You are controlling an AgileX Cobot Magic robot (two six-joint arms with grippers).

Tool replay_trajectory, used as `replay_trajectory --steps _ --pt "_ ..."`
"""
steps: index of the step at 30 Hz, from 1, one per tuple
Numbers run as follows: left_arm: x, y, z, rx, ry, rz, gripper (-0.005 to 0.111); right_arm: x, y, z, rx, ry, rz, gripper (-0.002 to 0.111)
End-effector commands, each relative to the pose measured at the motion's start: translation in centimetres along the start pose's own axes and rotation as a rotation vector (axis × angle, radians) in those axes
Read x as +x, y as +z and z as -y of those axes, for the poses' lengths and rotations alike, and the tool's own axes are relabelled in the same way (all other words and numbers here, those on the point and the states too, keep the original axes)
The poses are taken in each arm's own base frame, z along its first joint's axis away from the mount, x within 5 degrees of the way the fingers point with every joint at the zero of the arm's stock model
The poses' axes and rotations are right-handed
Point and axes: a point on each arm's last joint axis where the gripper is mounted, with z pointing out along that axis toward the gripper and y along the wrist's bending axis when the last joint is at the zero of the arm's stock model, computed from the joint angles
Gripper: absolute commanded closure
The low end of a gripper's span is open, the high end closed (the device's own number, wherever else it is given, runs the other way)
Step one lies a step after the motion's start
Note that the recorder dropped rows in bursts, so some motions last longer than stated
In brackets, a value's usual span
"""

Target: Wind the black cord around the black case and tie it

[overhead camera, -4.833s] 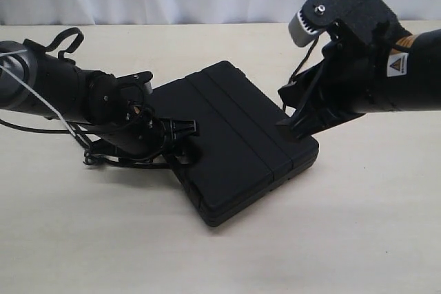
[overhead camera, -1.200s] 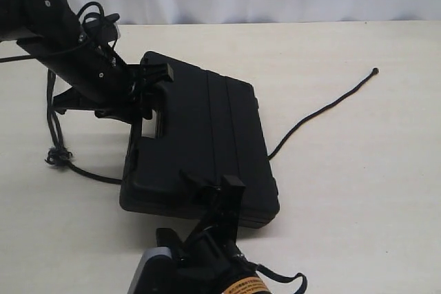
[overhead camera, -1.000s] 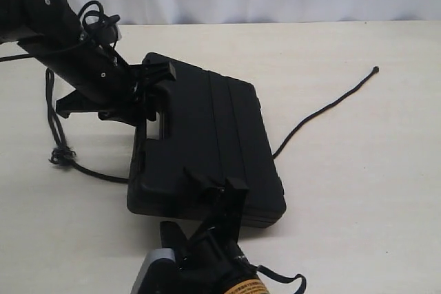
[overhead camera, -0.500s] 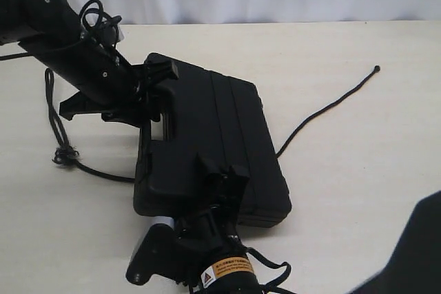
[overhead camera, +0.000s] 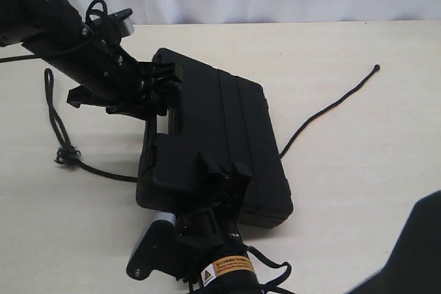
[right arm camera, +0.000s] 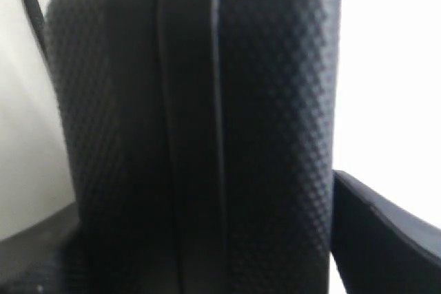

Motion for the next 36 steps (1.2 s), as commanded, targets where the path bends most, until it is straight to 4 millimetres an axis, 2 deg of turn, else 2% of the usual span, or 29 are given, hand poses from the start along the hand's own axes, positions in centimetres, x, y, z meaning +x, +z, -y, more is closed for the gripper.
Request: replay_trajectory --steps 1,4,11,14,18,23,30,36 --pt "-0.8 -0.9 0.5 0.008 0.119 0.074 0.107 -0.1 0.0 -0.1 -0.005 -0.003 0.005 0.104" --pt "-0.8 -0.9 0.5 0.007 0.161 0.074 0.101 -0.1 0.0 -0.1 -0.005 0.001 0.005 0.104" --pt "-0.9 -1.0 0.5 0.003 0.178 0.081 0.056 -0.1 0.0 -0.1 -0.005 0.006 0.005 0.104" --pt "-1.7 -2.0 1.5 0.024 0.201 0.065 0.046 0.0 0.0 -0.1 -0.004 0.030 0.003 0.104" --pt "-3.1 -4.8 3.1 0.002 0.316 0.007 0.045 0.2 -0.1 0.3 0.017 0.078 -0.043 0.104" --pt "-4.3 -7.5 3.5 -0.113 0.425 -0.027 0.045 0.4 -0.3 1.1 0.049 0.130 -0.099 0.104" --pt "-5.2 -10.4 1.3 -0.442 0.407 0.064 0.045 0.1 -1.5 3.3 0.021 0.277 -0.043 0.104" --pt "-3.5 -11.0 0.5 -0.458 0.412 0.086 0.045 -0.5 -2.9 6.1 -0.007 0.370 -0.006 0.104"
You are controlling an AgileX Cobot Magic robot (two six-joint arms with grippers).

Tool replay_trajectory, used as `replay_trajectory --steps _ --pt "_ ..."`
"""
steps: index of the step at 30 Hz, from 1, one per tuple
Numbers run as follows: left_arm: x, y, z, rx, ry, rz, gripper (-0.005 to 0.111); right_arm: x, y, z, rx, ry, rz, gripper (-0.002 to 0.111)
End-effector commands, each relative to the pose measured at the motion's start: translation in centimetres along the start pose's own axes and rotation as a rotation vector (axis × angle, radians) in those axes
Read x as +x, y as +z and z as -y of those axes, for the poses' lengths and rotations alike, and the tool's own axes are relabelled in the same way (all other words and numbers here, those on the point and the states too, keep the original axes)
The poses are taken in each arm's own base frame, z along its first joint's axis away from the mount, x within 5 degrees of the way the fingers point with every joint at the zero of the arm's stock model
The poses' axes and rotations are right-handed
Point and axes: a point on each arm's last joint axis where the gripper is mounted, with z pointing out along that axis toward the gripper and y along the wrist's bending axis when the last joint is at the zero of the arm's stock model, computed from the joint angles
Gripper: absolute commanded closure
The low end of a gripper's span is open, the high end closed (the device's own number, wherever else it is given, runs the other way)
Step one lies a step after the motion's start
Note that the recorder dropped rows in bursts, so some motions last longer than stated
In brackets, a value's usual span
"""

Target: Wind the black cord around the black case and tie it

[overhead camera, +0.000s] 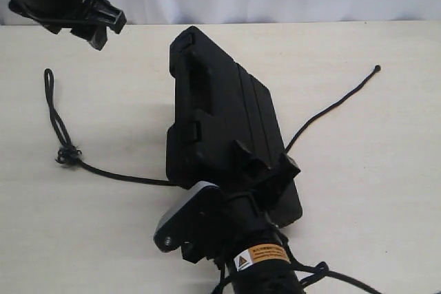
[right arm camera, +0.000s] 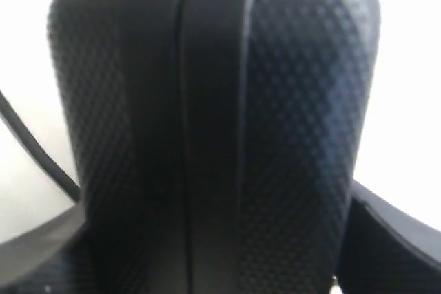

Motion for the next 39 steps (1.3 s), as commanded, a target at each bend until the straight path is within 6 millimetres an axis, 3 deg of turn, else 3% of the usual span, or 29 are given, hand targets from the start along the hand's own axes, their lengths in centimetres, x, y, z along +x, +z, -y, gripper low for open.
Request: replay_trajectory --steps 1,6,10,16,21,26,36,39 --pt "1.5 -0.3 -0.2 -0.009 -0.013 0.016 0.045 -1.3 -1.1 1.8 -0.044 0.101 0.037 0.104" --pt "3.6 0.4 -0.1 -0.010 -0.032 -0.009 0.045 -1.9 -2.3 3.3 -0.138 0.170 0.019 0.104" --pt "5.2 1.9 0.2 -0.010 -0.038 -0.040 0.045 -1.0 -3.0 4.6 -0.128 0.223 -0.038 0.104" --pt "7.1 4.3 -0.1 -0.079 -0.074 -0.047 0.045 1.0 -3.3 3.8 -0.223 0.206 -0.120 0.104" --pt "9.3 6.0 -0.9 -0.056 -0.157 -0.113 0.045 1.0 -3.3 3.8 -0.218 0.250 -0.126 0.104" --pt "11.2 9.4 -2.8 -0.072 -0.332 -0.175 0.045 1.0 -3.3 3.8 -0.217 0.264 -0.127 0.104" --pt "10.7 16.8 -1.9 0.031 -0.496 -0.131 0.045 1.0 -3.3 3.7 -0.220 0.264 -0.129 0.104" --pt "10.4 17.6 -2.0 0.041 -0.506 -0.083 0.045 1.1 -3.3 3.7 -0.222 0.264 -0.130 0.104"
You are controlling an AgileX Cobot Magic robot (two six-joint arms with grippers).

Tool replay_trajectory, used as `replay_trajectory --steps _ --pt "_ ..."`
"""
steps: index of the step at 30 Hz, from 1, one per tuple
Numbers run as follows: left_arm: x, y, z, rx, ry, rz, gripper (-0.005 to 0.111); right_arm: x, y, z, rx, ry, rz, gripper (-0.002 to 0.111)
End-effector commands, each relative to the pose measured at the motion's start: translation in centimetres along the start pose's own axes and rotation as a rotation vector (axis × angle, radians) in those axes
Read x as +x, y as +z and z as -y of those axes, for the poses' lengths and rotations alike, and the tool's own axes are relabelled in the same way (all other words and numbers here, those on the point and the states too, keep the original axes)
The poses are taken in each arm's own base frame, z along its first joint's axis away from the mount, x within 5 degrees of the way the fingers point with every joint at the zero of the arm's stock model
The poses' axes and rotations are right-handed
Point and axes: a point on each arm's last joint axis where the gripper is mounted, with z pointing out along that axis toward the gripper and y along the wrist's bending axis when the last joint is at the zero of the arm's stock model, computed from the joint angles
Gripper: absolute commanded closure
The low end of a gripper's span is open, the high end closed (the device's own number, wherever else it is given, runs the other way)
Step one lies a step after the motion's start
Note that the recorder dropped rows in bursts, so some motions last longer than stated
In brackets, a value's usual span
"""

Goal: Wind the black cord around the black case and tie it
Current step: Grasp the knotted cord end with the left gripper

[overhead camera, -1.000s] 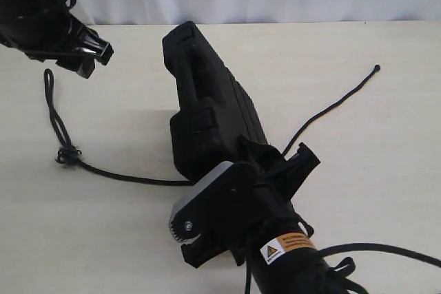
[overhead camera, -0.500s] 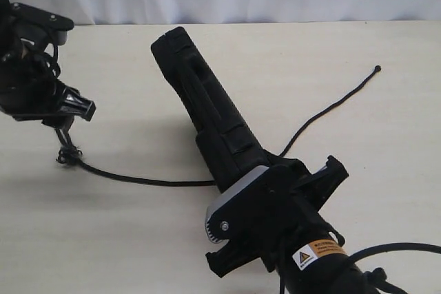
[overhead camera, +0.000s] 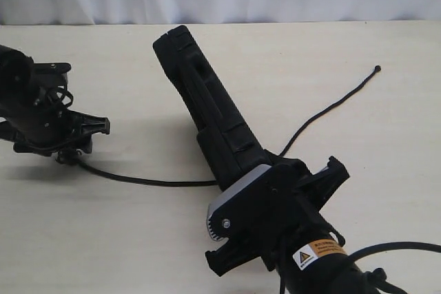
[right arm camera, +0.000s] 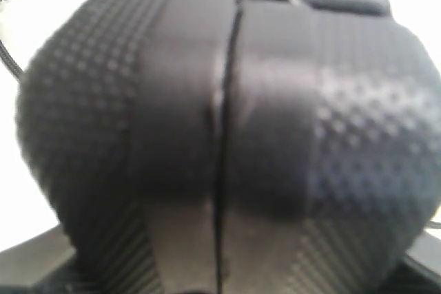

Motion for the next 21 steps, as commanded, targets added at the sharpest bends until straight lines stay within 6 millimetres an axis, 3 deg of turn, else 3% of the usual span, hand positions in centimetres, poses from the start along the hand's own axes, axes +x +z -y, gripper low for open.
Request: replay_trajectory --steps 1,6,12,14,18,21 --pt "-0.7 1.0 0.1 0.038 -0.054 0.070 0.045 0.6 0.0 -0.5 -0.055 0.026 -0.047 0.104" --pt "-1.0 1.4 -0.7 0.036 -0.080 0.083 0.045 0.6 0.0 -0.5 -0.056 0.025 -0.046 0.104" --pt "-0.8 3.6 -1.4 0.026 -0.101 0.053 0.047 0.4 0.0 -0.6 -0.066 0.036 -0.029 0.104" --pt "-0.9 3.6 -1.3 0.034 -0.102 0.067 0.058 0.3 0.0 -0.6 -0.070 0.082 -0.025 0.104" --pt "-1.3 3.6 -1.1 0.052 -0.102 0.109 0.101 0.7 0.5 -0.5 -0.051 0.115 -0.045 0.104" --pt "-1.7 3.5 -1.0 0.068 -0.102 0.145 0.107 1.7 2.1 0.1 -0.009 0.150 -0.081 0.104"
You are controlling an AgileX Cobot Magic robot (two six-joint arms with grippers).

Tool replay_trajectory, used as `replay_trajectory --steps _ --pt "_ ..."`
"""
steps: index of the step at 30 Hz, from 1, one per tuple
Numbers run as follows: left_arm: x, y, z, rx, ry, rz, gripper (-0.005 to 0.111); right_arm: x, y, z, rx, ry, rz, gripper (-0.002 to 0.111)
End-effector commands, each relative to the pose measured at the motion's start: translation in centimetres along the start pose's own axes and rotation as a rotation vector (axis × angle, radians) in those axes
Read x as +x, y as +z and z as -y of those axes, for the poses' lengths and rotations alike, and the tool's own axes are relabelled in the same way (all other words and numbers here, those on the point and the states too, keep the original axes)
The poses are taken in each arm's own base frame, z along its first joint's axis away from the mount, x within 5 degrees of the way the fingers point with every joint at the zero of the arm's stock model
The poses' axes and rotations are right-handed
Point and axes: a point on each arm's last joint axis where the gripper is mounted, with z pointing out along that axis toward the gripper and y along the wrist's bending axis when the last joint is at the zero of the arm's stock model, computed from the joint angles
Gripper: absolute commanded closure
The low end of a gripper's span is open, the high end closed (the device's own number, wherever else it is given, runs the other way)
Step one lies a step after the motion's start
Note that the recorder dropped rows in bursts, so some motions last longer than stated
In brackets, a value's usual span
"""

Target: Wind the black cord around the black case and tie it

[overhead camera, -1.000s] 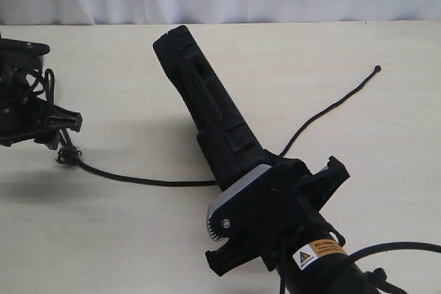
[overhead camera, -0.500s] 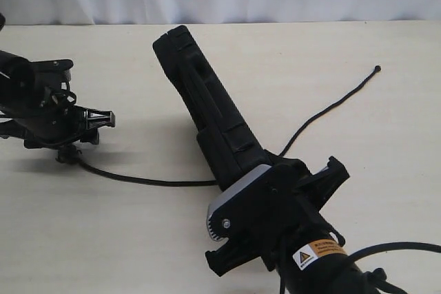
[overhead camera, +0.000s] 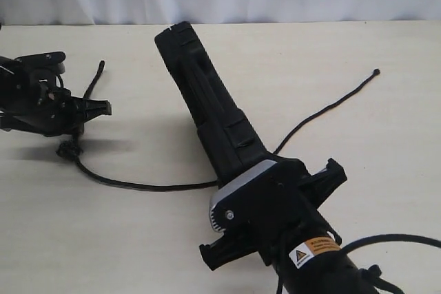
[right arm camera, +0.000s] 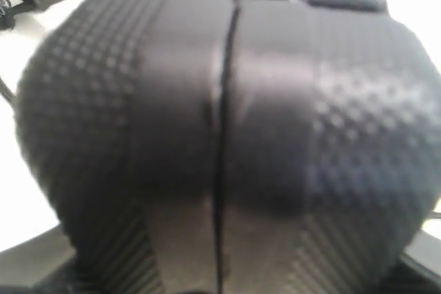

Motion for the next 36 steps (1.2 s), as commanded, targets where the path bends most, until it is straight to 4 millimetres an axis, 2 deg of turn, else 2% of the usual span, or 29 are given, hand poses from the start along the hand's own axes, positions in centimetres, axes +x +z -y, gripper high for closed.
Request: replay_trajectory --steps 1,6,10,13,16,19,22,26,29,33,36 --pt "0.4 0.8 -0.1 0.004 -0.019 -0.006 0.107 1.9 2.2 0.3 -0.005 0.057 -0.089 0.104" --pt "-1.1 -0.1 0.6 0.065 0.090 0.141 0.107 2.8 4.9 1.6 -0.047 0.135 -0.127 0.104" --pt "-2.5 -2.3 1.1 0.081 0.291 0.263 0.107 3.1 6.8 4.1 -0.046 0.198 -0.157 0.104" --pt "-3.1 -3.9 1.3 0.074 0.395 0.307 0.107 3.4 7.5 5.2 -0.056 0.233 -0.181 0.104" --pt "-3.0 -5.1 2.2 0.077 0.464 0.320 0.107 3.2 7.7 5.2 -0.071 0.238 -0.173 0.104" --pt "-2.3 -6.1 3.5 0.065 0.601 0.299 0.107 2.9 7.9 4.9 -0.086 0.246 -0.187 0.104" --pt "-1.7 -7.7 3.5 0.072 0.606 0.325 0.107 2.8 8.0 4.9 -0.086 0.251 -0.189 0.104" --pt "1.6 -10.3 3.0 0.187 0.687 0.517 0.107 2.8 7.9 4.9 -0.086 0.251 -0.189 0.104" --pt "3.3 -12.6 2.8 0.263 0.714 0.671 0.107 2.8 8.0 4.9 -0.084 0.251 -0.185 0.104" --pt "5.3 -12.9 2.0 0.257 0.783 0.656 0.107 2.7 8.0 4.9 -0.082 0.252 -0.179 0.104" --pt "6.3 -12.9 2.8 0.291 1.067 0.662 0.107 2.7 8.0 4.9 -0.083 0.252 -0.181 0.104"
